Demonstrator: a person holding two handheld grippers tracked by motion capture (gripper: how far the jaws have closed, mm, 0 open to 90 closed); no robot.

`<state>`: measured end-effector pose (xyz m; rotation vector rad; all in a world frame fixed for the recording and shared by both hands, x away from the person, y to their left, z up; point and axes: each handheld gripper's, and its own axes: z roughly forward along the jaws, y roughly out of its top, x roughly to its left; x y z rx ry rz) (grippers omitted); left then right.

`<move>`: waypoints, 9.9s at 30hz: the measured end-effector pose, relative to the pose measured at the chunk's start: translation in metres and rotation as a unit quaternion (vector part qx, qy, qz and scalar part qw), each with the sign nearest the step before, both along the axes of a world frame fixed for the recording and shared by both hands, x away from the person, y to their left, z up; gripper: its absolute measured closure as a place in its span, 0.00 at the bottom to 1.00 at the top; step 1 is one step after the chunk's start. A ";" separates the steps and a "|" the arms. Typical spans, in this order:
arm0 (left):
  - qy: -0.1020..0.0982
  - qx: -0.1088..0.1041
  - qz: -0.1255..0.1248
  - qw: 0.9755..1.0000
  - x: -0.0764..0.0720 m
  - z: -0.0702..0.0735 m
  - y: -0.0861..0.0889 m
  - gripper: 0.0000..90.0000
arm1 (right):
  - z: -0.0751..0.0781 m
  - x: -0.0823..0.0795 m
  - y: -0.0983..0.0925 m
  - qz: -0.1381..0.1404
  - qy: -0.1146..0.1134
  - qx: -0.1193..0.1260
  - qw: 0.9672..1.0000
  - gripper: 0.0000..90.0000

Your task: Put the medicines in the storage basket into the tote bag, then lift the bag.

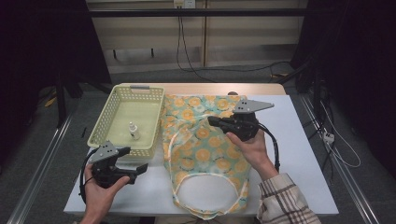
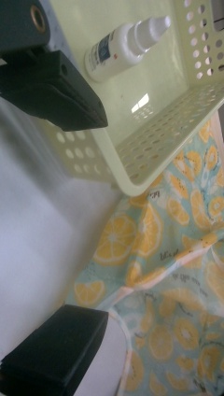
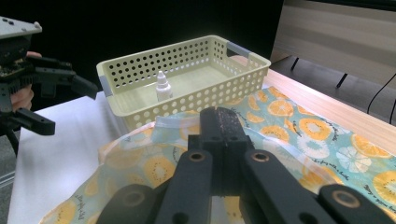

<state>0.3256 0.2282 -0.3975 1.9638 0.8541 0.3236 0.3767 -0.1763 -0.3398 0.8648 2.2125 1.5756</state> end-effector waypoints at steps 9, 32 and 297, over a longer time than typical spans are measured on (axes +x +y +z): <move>0.014 0.026 0.008 1.000 0.024 0.010 0.003 0.09 | -0.001 -0.001 0.001 0.006 0.002 0.001 1.000 1.00; 0.055 0.082 0.061 0.993 0.102 0.008 0.012 0.25 | -0.003 0.000 0.005 0.017 0.004 -0.005 1.000 1.00; 0.040 0.130 -0.223 0.965 0.028 -0.044 -0.172 0.20 | -0.019 0.010 -0.001 -0.005 0.023 -0.013 1.000 1.00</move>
